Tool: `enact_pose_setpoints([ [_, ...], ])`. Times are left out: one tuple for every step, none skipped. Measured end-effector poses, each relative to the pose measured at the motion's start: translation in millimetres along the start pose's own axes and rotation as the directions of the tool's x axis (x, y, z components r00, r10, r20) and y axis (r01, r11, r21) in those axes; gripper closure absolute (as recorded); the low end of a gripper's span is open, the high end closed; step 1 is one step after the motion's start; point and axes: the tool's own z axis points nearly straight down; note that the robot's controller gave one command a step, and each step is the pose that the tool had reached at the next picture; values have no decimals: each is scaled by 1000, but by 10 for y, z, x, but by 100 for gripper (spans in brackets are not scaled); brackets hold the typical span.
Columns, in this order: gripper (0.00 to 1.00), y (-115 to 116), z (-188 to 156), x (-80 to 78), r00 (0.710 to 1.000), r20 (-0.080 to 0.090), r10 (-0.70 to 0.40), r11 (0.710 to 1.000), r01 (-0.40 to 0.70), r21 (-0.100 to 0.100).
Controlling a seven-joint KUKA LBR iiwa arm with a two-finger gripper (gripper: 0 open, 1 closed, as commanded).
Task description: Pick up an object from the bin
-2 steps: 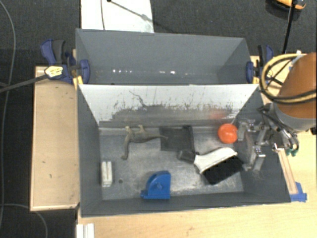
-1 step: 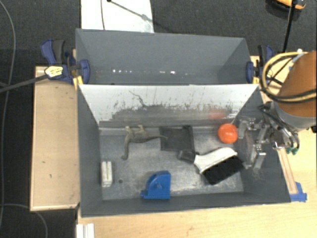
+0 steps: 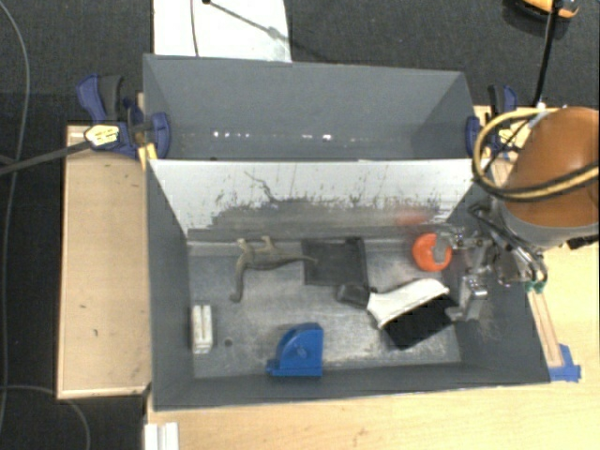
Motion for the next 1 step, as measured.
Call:
enact_pose_setpoints([
  [0, 107, 592, -211, 1000, 2, 7, 1000, -7, 0],
])
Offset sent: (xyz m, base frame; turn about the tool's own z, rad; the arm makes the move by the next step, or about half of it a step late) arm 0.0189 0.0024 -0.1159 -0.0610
